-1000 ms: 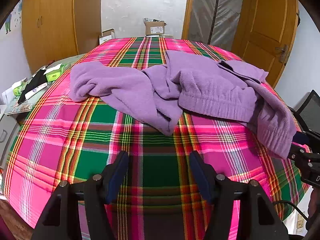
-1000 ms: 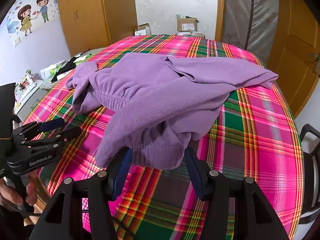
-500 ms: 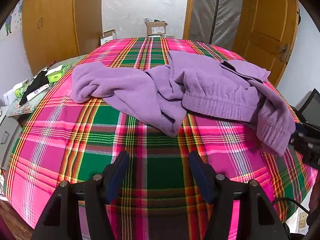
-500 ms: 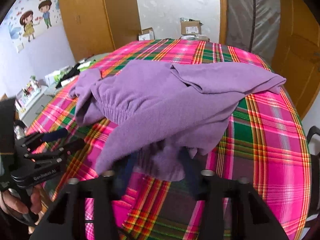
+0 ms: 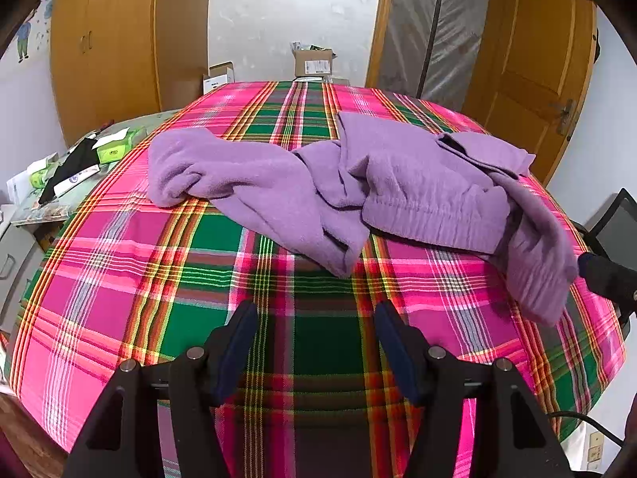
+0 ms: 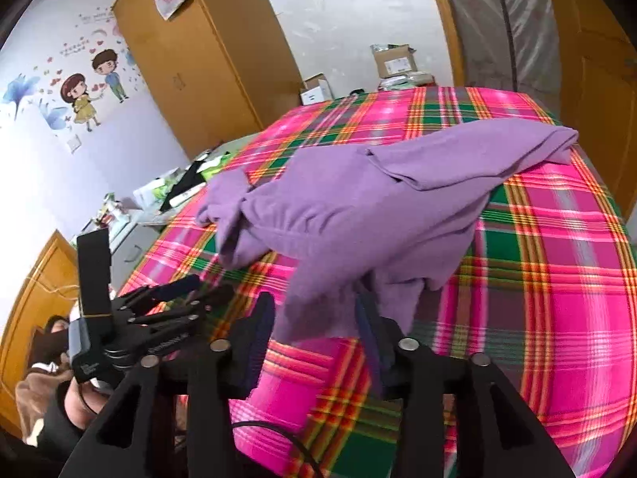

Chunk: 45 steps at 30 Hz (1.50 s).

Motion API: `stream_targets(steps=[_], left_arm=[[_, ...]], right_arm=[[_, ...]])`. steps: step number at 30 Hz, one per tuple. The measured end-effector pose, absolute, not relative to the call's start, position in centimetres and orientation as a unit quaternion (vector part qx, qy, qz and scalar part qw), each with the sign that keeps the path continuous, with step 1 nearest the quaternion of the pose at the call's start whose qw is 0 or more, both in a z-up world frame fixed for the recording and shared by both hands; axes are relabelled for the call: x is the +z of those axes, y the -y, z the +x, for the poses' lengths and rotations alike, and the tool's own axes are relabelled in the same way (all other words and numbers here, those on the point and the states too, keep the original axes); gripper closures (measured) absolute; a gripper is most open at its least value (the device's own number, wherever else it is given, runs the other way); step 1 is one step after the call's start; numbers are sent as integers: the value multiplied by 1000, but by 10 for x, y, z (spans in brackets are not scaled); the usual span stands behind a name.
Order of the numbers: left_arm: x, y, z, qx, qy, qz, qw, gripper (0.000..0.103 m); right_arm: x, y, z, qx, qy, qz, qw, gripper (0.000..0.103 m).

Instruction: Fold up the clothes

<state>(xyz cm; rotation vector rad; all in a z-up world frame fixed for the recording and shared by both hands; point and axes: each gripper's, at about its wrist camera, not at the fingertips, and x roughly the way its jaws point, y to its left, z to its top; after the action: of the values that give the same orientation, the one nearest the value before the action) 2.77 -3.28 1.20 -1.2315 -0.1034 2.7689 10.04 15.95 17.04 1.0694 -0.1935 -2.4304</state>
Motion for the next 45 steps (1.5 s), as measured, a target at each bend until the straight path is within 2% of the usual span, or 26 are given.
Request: stream_targets(steps=[4, 8, 9, 10, 11, 16, 24, 28, 33, 37, 42, 45], left_arm=[[15, 37, 32, 914, 37, -401, 53, 40], [15, 42, 34, 914, 41, -400, 48, 40], [16, 43, 35, 915, 42, -399, 47, 40], [16, 44, 35, 915, 42, -398, 46, 40], [17, 46, 36, 915, 43, -398, 45, 40], [20, 47, 39, 917, 48, -393, 45, 40], [23, 46, 42, 918, 52, -389, 51, 40], [27, 47, 43, 920, 59, -383, 53, 40], [39, 43, 46, 928, 57, -362, 64, 40], [47, 35, 46, 932, 56, -347, 85, 40], [42, 25, 46, 927, 55, -353, 111, 40], [40, 16, 45, 924, 56, -354, 133, 40]], right_arm=[[167, -142, 101, -882, 56, 395, 252, 53], [148, -138, 84, -876, 47, 420, 233, 55], [144, -138, 79, -874, 49, 423, 232, 63], [143, -137, 76, -874, 51, 421, 238, 90], [142, -137, 74, -873, 53, 419, 243, 94], [168, -141, 76, -872, 83, 376, 301, 94], [282, -168, 110, -894, 121, 204, 381, 94], [322, -192, 125, -907, 128, 140, 376, 94], [342, -214, 123, -916, 143, 118, 357, 94], [326, -230, 121, -924, 143, 129, 330, 94], [250, -265, 103, -921, 145, 270, 239, 90], [204, -296, 101, -911, 157, 341, 168, 84]])
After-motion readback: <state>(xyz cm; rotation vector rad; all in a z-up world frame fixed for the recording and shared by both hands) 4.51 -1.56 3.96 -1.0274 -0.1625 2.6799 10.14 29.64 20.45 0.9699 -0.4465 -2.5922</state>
